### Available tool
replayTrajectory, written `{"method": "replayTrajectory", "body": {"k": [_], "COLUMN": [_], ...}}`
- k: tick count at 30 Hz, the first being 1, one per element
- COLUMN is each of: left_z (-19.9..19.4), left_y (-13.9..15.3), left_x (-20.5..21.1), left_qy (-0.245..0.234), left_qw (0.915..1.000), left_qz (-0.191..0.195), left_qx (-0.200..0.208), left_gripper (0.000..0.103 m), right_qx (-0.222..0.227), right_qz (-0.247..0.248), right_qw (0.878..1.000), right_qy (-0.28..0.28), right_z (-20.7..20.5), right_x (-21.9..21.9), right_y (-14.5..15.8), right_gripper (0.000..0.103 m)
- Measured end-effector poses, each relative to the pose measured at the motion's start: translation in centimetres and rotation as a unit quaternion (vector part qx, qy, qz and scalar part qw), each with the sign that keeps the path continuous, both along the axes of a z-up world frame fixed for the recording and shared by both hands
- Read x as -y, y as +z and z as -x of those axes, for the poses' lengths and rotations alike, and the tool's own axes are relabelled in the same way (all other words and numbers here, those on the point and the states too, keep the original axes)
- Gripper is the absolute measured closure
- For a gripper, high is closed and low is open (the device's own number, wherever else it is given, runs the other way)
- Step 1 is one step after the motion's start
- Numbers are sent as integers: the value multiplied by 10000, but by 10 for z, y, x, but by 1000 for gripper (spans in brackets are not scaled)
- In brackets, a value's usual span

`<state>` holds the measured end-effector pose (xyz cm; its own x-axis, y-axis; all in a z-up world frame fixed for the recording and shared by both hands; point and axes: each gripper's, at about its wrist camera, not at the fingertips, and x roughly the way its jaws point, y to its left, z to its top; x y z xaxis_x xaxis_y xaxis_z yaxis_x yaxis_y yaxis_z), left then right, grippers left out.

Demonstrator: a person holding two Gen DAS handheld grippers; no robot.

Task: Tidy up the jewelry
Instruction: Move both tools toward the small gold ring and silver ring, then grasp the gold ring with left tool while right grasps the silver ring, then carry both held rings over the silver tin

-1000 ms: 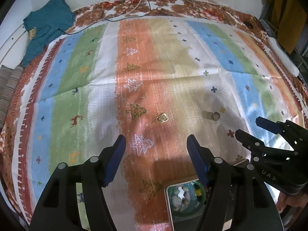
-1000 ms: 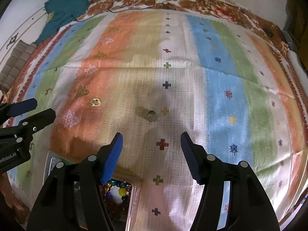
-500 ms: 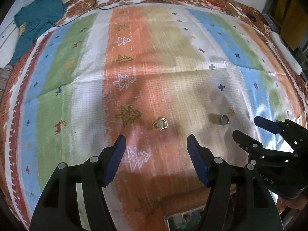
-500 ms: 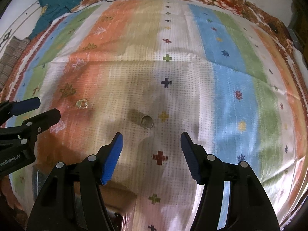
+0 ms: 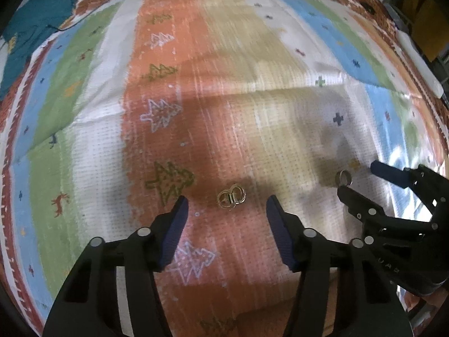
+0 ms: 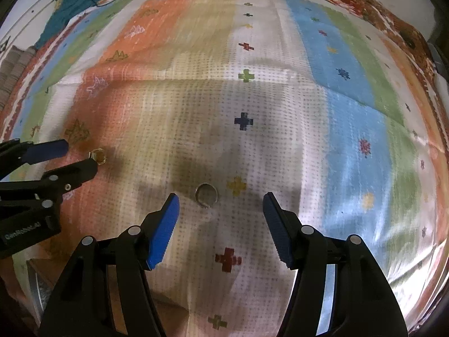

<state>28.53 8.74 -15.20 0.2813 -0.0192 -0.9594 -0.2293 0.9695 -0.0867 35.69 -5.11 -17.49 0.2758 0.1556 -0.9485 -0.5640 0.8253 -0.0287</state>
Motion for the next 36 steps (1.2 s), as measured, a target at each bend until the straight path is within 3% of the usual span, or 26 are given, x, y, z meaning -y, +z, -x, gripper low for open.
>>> {"method": "replayTrajectory", "body": {"k": [2,4,6,8,11,13,20,27,36], "left_z": [-3,-3,-4,-6,-6,-5,1,27,50], "left_y": [-6,-10,-12,-13,-14,-14,2,42,65], "left_x": [1,0,0,2,6,12,25,30,34], "left_qy": [-65,-56,-100,-185,-269,-320,-339,-153,-158], "left_qw": [9999,9999,9999,9998,9994,9990,9981,9982,9971], "left_qz": [73,104,46,-17,-160,-277,-515,-410,-343], "left_qx": [-44,-90,-106,-117,-135,-130,24,402,662], "left_gripper": [49,62,65,70,88,88,88,88,88], "right_qx": [12,11,7,33,64,94,158,364,650], "right_qz": [25,96,149,178,230,231,161,-144,-325], "right_qw": [10000,9999,9999,9998,9997,9997,9996,9991,9972], "right_qy": [30,28,-4,-8,10,60,161,143,178], "right_z": [-1,-3,-6,-6,-6,-4,3,20,48], "right_x": [-2,-4,-5,-5,-6,-6,-4,3,8], "right_y": [-3,-6,-9,-9,-8,-8,-2,27,55], "right_gripper": [44,48,52,59,74,83,83,83,83]}}
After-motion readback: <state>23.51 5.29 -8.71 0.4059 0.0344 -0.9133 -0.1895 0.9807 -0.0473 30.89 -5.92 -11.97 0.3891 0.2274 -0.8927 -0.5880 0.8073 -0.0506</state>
